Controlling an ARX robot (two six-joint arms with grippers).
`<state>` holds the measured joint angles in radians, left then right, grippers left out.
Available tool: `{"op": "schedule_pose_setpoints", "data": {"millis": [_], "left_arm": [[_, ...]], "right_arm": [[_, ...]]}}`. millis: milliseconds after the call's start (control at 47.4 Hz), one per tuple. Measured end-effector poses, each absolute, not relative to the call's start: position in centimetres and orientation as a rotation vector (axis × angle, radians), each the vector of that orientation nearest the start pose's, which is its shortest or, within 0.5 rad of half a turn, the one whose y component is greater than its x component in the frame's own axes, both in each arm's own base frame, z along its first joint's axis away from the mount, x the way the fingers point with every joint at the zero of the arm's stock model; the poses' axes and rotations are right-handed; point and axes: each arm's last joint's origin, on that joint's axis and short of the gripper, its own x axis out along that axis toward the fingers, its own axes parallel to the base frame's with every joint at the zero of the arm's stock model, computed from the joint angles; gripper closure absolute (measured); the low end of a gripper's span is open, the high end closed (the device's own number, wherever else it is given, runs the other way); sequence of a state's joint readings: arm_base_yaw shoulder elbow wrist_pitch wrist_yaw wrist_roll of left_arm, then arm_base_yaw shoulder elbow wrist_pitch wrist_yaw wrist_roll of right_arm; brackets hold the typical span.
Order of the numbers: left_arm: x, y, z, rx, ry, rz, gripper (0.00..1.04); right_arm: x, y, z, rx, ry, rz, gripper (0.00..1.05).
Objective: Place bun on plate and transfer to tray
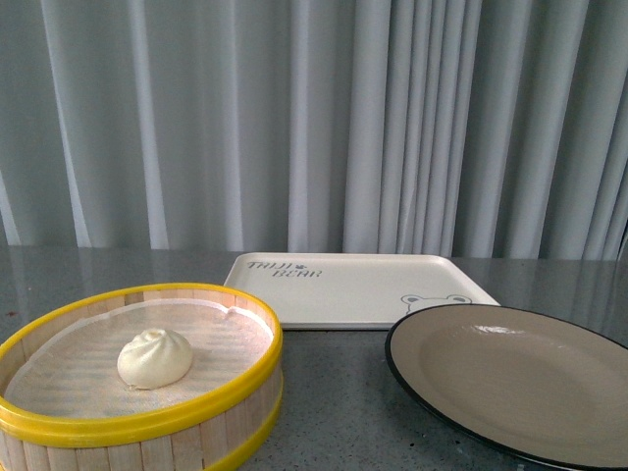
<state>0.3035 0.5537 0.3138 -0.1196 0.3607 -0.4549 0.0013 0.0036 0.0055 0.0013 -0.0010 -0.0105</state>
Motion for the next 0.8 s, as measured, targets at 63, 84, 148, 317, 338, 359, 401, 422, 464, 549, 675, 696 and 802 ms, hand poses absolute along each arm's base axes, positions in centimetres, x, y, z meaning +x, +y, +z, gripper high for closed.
{"op": "schedule_pose_setpoints", "data": {"millis": [63,84,148,317,338,359,401,422,464,549,675,696,802], "left_arm": [[15.0,3.4,23.4,-0.557,0.287,-0.023,0.07],[15.3,3.5,23.9,-0.550,0.270,-0.038,0.07],[18.3,3.4,27.0,-0.479,0.207,-0.107,0.07],[24.9,1.1,29.5,-0.311,0.244,-0.353,0.07],[25.7,0.8,29.6,-0.281,0.233,-0.373,0.07],[26.5,0.4,29.7,-0.248,0.224,-0.384,0.07],[27.9,-0.4,29.8,-0.201,0.231,-0.380,0.07],[28.3,-0.6,29.9,-0.187,0.237,-0.378,0.07],[29.1,-1.3,29.9,-0.142,0.261,-0.375,0.07],[30.9,-3.1,29.7,-0.032,0.379,-0.348,0.07],[32.2,-5.0,29.7,0.061,0.468,-0.340,0.07],[32.3,-5.2,29.7,0.066,0.471,-0.341,0.07],[33.2,-6.3,30.0,0.109,0.484,-0.331,0.07]], "right_arm": [[9.8,0.0,16.5,-0.010,-0.003,0.004,0.09],[9.8,0.0,16.5,-0.011,-0.003,0.003,0.09],[9.8,0.0,16.5,-0.010,-0.003,0.003,0.09],[9.8,0.0,16.5,-0.010,-0.003,0.003,0.09],[9.8,0.0,16.5,-0.010,-0.003,0.003,0.09],[9.8,0.0,16.5,-0.010,-0.003,0.003,0.09],[9.8,0.0,16.5,-0.010,-0.003,0.003,0.09],[9.8,0.0,16.5,-0.010,-0.003,0.003,0.09],[9.8,0.0,16.5,-0.010,-0.003,0.003,0.09],[9.8,0.0,16.5,-0.010,-0.003,0.003,0.09],[9.8,0.0,16.5,-0.010,-0.003,0.003,0.09],[9.8,0.0,16.5,-0.010,-0.003,0.003,0.09],[9.8,0.0,16.5,-0.010,-0.003,0.003,0.09]]}}
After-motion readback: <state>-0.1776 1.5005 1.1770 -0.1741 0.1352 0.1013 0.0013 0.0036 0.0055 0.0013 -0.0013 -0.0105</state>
